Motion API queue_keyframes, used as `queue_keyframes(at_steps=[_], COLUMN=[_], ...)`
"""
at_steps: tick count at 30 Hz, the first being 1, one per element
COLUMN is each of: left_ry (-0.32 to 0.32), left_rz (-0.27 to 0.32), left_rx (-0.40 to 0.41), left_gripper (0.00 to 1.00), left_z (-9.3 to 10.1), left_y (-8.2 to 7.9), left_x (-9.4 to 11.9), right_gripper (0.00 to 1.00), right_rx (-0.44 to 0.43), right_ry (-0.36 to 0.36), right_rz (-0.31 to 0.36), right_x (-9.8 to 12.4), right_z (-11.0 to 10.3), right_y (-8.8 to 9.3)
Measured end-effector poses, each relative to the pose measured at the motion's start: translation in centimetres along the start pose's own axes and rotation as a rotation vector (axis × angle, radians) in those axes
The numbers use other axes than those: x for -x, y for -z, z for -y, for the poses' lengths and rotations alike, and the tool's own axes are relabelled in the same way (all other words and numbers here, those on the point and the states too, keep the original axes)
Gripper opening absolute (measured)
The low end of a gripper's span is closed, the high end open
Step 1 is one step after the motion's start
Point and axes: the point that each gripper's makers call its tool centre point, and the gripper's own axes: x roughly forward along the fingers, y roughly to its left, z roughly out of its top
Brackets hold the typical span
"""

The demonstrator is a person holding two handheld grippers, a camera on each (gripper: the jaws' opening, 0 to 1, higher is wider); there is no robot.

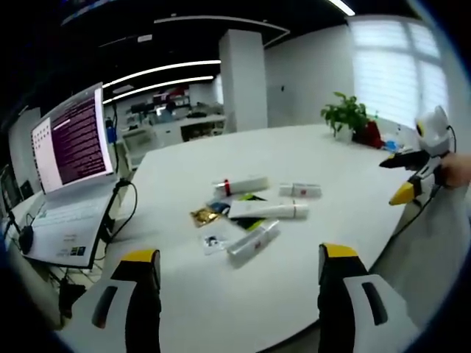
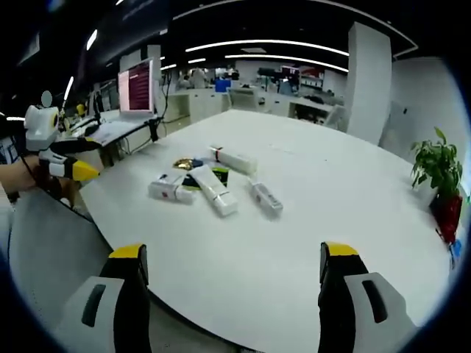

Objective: Arrange the skincare products in the storage area until every visible bottle or jar stands upright without overlapping.

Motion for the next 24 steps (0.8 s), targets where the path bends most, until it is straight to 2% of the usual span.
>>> queue_keyframes(at_steps=[9,12,14,24], left_ry=[0.009,0.009,0.005,-0.007], left_rz=[0.010,0.006,0.008,-0.007], left_rx=[0.006,0.008,0.012,0.020], left_gripper=[0.81,0.81,0.81,0.81], left_z=[0.5,0.4,0.3,-0.1], left_y=[-0.4,-0.4,-0.4,-0.2], left_x=[0.2,0.2,0.2,0.2], right_gripper=[0.92,0.81,0.76,0.76], right_rx=[0.074,0.104,0.124,0.207], right_ry=[-0.031,-0.086,-0.103,-0.190], right_rz=[-0.022,-0.089,-0.089,-0.125], right_x=[-2.1,-3.0,-3.8,-8.1], right_z=[1.1,1.1,1.2,0.0], right_y=[-1.1,-0.7,-1.0,-3.2])
